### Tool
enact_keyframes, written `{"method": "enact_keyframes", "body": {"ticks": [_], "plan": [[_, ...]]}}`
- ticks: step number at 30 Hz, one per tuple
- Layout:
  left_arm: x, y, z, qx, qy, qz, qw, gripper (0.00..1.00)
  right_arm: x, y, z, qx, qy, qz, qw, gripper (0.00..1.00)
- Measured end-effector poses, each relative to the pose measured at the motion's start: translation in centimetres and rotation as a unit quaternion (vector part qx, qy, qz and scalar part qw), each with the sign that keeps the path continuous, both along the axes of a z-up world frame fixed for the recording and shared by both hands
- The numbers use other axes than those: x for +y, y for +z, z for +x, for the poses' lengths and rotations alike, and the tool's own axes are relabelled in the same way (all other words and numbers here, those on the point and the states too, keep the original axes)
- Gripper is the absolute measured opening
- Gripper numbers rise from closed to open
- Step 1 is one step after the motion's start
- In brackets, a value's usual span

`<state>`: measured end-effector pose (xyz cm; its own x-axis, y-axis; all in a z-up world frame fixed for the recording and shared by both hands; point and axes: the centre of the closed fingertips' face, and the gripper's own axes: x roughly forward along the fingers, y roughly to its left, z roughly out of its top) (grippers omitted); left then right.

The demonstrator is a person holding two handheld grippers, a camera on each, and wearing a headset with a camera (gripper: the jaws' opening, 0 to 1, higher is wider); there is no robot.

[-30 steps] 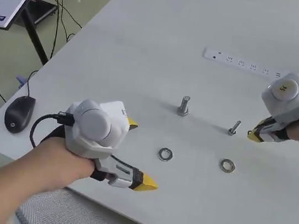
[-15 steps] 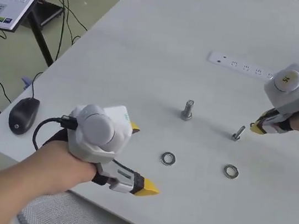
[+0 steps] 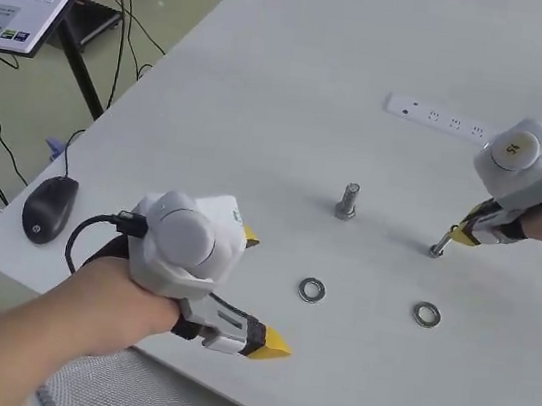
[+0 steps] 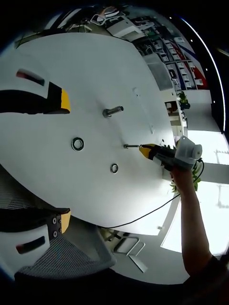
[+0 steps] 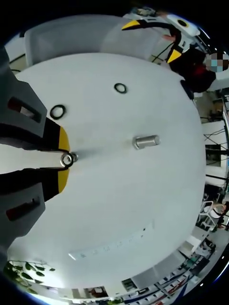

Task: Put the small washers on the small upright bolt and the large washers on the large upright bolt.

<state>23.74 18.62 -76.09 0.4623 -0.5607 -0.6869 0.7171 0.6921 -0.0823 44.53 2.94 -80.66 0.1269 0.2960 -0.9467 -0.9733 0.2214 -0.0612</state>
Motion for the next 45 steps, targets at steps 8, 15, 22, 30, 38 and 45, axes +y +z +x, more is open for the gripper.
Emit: {"method": "enact_keyframes", "body": {"ticks": [8,15,22,30,38,45], "plan": [[0.4,-0.2,-0.1,0.004,0.002,0.0,1.0,0.79,0.2,-0.6,-0.2,0.005,0.001,-0.004,1.0,0.12],[0.5,-0.4,-0.3,0.008,0.002,0.0,1.0,0.79,0.5,-0.9,0.1,0.004,0.007,-0.007,0.9999,0.12],[0.5,-0.4,-0.4,0.011,0.004,-0.004,0.9999,0.77,0.4,-1.4,-0.1,0.007,0.01,-0.012,0.9999,0.12],[0.5,-0.5,-0.5,0.013,0.006,-0.004,0.9999,0.77,0.2,-2.2,-0.4,0.011,0.012,-0.016,0.9997,0.12],[0.8,-0.8,-0.6,0.017,0.01,-0.004,0.9998,0.77,0.1,-3.0,-0.3,0.008,0.018,-0.021,0.9996,0.12],[0.9,-1.1,-1.0,0.021,0.013,-0.002,0.9997,0.76,0.2,-4.0,0.5,0.007,0.017,-0.021,0.9996,0.12]]}}
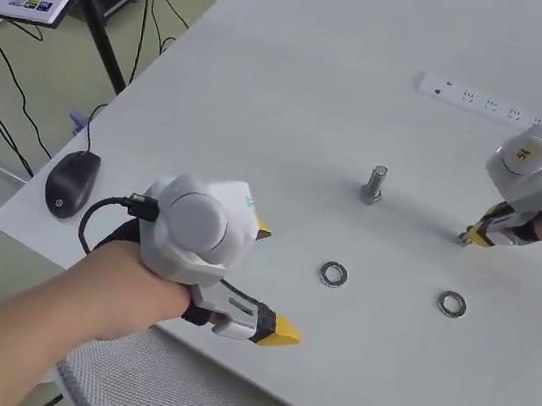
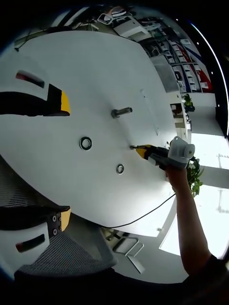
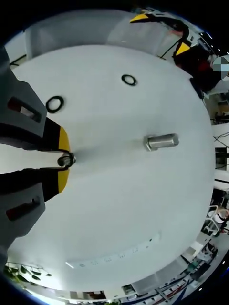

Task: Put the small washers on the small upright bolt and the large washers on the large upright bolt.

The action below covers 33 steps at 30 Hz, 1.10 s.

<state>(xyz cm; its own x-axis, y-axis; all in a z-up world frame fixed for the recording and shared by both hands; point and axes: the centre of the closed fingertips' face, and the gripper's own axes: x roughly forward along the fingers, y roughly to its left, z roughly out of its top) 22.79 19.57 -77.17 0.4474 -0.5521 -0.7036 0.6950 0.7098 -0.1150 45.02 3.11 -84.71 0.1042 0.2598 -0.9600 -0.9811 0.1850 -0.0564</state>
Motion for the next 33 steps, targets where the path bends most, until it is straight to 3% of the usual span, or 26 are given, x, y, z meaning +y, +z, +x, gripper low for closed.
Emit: {"method": "enact_keyframes", "body": {"ticks": [9,33], "plan": [[0.5,-0.3,-0.6,0.005,0.008,0.001,1.0,0.76,0.0,-1.0,-0.5,-0.003,0.004,-0.009,0.9999,0.13],[0.6,-0.5,-1.3,0.008,0.012,0.002,0.9999,0.74,-0.1,-1.1,-0.8,0.003,-0.001,-0.009,1.0,0.13]]}}
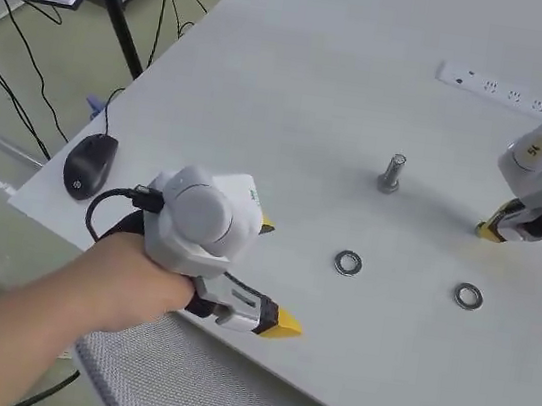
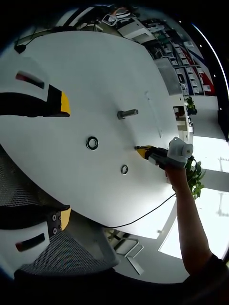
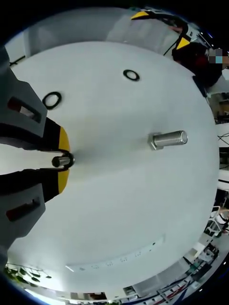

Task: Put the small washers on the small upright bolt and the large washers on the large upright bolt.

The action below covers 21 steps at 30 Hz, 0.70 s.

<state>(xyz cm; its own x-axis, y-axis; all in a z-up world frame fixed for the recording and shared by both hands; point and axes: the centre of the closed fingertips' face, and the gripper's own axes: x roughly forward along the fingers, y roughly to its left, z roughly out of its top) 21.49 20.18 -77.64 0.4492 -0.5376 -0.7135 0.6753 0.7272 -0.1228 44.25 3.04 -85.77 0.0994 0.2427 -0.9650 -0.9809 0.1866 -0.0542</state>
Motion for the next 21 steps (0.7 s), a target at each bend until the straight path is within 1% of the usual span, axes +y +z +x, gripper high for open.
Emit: {"method": "enact_keyframes", "body": {"ticks": [3,6,7,8,11,13,16,21], "plan": [[0.0,0.0,-0.1,0.0,0.0,0.0,1.0,0.75,0.1,0.0,0.0,0.001,0.0,0.004,1.0,0.15],[0.0,0.0,-0.1,0.0,0.002,-0.001,1.0,0.75,0.5,0.1,0.0,0.005,-0.005,0.017,0.9998,0.24],[-0.1,0.0,-0.1,-0.001,0.001,-0.001,1.0,0.75,0.5,0.1,0.1,0.003,-0.005,0.017,0.9998,0.25],[0.0,0.0,-0.1,-0.001,0.002,-0.001,1.0,0.75,0.5,0.2,0.3,-0.004,0.002,0.015,0.9999,0.26],[-0.1,0.1,-0.2,-0.002,0.004,-0.001,1.0,0.75,0.4,0.1,0.3,-0.001,0.001,0.014,0.9999,0.3],[-0.1,0.1,-0.3,-0.002,0.004,-0.002,1.0,0.75,0.4,0.2,0.3,-0.002,0.006,0.013,0.9999,0.31],[0.0,0.1,-0.5,-0.003,0.004,0.0,1.0,0.75,0.4,0.5,0.4,-0.001,0.004,0.015,0.9999,0.32],[0.1,0.3,-0.7,-0.004,0.005,0.001,1.0,0.75,0.6,1.5,0.4,-0.003,0.002,0.023,0.9997,0.33]]}}
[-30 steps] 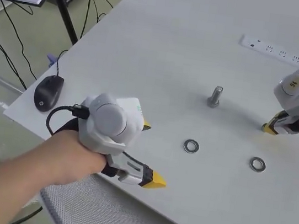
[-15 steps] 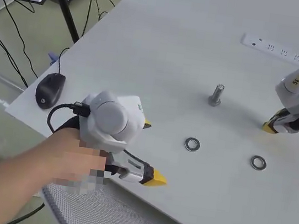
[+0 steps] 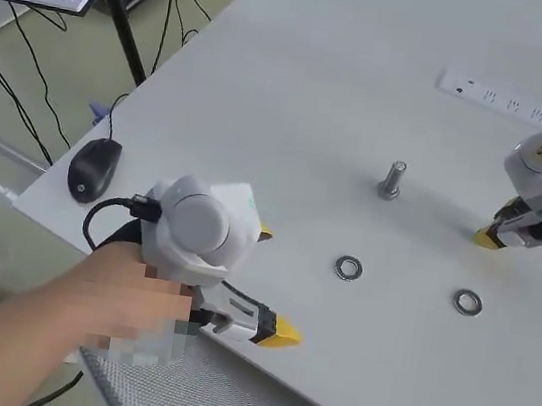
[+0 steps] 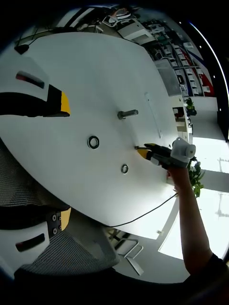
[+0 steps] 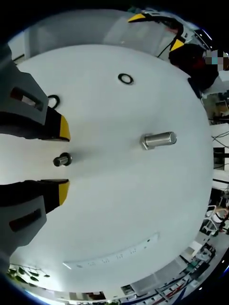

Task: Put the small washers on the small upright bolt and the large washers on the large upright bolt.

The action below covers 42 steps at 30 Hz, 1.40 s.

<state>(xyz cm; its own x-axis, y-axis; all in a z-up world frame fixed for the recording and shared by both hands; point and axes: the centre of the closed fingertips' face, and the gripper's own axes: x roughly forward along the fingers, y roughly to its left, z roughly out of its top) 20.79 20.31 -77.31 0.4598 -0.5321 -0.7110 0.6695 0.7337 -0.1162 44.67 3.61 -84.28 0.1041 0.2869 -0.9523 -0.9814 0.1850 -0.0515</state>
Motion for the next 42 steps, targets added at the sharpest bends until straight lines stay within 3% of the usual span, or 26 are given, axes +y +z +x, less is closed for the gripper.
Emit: {"method": "enact_keyframes", "body": {"ticks": [16,25,38,42], "plan": [[0.0,0.9,-1.0,-0.008,-0.006,0.002,0.9999,0.75,0.6,4.2,-1.8,-0.014,0.016,0.02,0.9996,0.37],[0.1,1.7,-1.0,-0.018,-0.009,0.002,0.9998,0.75,0.0,4.9,-3.3,-0.02,0.021,0.016,0.9995,0.37],[-0.6,2.5,-0.5,-0.025,-0.028,-0.001,0.9993,0.74,-1.5,4.1,-8.9,-0.002,0.049,0.021,0.9986,0.41],[-0.8,2.7,-0.1,-0.03,-0.029,-0.006,0.9991,0.74,-1.7,3.7,-10.0,0.001,0.051,0.021,0.9985,0.41]]}}
